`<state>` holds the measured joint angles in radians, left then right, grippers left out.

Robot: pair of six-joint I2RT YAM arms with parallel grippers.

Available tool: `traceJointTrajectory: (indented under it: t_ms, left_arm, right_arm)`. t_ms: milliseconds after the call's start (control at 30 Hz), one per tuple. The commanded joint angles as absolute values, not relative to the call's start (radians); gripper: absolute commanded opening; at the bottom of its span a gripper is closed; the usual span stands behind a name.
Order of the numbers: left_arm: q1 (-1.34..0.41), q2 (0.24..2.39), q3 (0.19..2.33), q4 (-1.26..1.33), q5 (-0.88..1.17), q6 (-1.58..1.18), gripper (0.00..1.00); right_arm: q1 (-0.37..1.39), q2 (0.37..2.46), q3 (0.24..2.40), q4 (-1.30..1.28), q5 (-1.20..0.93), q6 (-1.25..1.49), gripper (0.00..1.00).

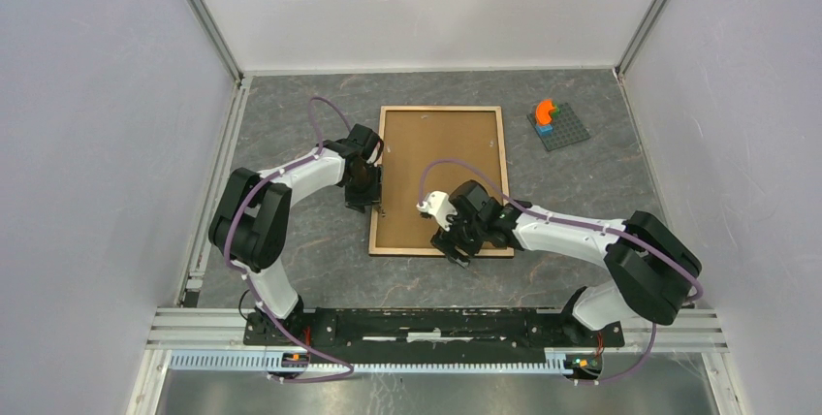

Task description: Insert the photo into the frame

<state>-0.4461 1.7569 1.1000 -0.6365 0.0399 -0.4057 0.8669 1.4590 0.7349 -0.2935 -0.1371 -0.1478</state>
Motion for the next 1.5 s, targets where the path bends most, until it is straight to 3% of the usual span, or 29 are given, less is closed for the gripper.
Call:
traceJointTrajectory:
  t_ms: [0,67,300,533,600,733,833,967,1133,1467]
  left_arm:
    - [-0.444,1.75,1.072,-0.668,0.041,-0.36,0.49]
    - [-0.445,1.759,1.073,-0.677,0.013,-0.351,0.47]
    - [-0.444,1.834,1.157,-0.765,-0.167,-0.24,0.27]
    - [-0.443,1.823,1.199,-0.765,-0.469,-0.135,0.23]
    - [-0.442,1.806,1.223,-0.811,-0.474,-0.178,0.34]
    - [-0.442,1.658,1.21,-0.922,-0.365,-0.378,0.86]
    - [-0.444,1.472,1.128,-0.932,-0.203,-0.609,0.98]
    - [-0.474,1.243,0.924,-0.867,-0.036,-1.07,0.96]
    - [-0.615,1.039,0.717,-0.765,-0.085,-1.638,0.88]
    - [-0.79,1.221,0.676,-0.623,-0.106,-1.901,0.89]
  right_arm:
    - [0.875,1.45,0.772,-0.299,-0.106,-0.108,0.79]
    - [0.863,1.417,0.799,-0.298,-0.077,-0.055,0.82]
    - [0.713,1.278,0.836,-0.263,-0.055,0.064,0.88]
    - [0.553,1.234,0.796,-0.283,-0.115,0.077,0.88]
    - [0.548,1.23,0.779,-0.282,-0.113,0.081,0.88]
    - [0.548,1.203,0.761,-0.288,-0.076,0.101,0.89]
    - [0.548,1.174,0.759,-0.29,-0.058,0.106,0.9]
    - [0.546,1.149,0.773,-0.32,-0.022,0.123,0.91]
    - [0.546,1.111,0.786,-0.378,-0.009,0.18,0.91]
    - [0.546,0.976,0.706,-0.403,0.109,0.324,0.9]
